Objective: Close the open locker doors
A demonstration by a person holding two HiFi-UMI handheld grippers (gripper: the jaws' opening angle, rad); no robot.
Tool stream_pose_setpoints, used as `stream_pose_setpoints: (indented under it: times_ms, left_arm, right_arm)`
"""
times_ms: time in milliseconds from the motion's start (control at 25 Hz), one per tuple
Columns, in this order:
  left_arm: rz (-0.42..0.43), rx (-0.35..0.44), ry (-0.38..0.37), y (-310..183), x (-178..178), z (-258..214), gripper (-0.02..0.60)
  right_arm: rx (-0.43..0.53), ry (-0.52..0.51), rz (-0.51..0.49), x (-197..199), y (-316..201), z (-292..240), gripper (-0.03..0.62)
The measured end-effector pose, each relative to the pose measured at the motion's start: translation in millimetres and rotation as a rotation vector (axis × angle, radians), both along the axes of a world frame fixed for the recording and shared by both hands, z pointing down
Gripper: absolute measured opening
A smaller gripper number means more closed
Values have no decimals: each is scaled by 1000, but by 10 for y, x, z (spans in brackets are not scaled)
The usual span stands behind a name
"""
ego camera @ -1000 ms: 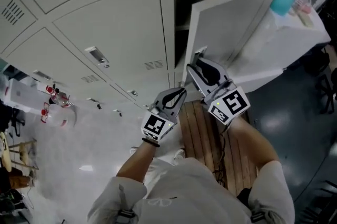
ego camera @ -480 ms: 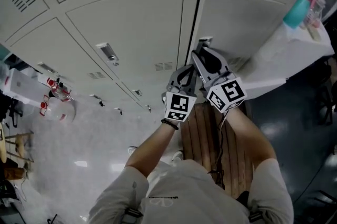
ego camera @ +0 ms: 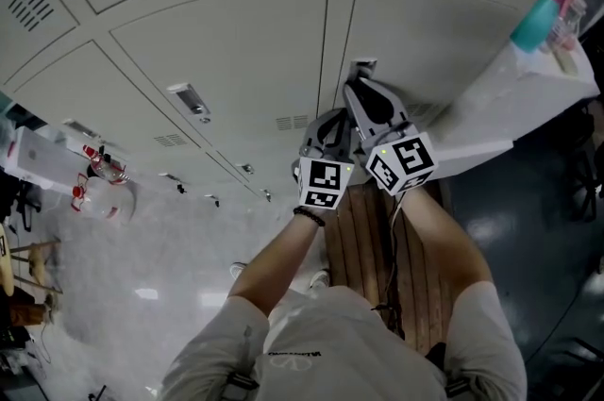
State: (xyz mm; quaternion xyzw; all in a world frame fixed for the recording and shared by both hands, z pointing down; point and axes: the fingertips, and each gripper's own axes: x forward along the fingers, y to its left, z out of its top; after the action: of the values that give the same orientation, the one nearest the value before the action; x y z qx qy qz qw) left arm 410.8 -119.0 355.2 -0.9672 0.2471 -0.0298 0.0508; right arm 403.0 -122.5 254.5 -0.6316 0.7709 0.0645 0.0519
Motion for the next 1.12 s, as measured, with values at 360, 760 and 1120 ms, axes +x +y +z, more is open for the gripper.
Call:
stream_pose_setpoints:
  times_ms: [360,760,1120]
  left_arm:
    - [-21,-10,6,-13,13,3,3]
    - [42,61,21,178,-428,-106,3]
    - [-120,22,49,587,-2439,-465,3]
  right_arm:
    - [-19,-14,54,49,260,70,9]
    - [-89,-56,66,-219,1364,433,9]
    - [-63,-120,94,-553,1691,223,9]
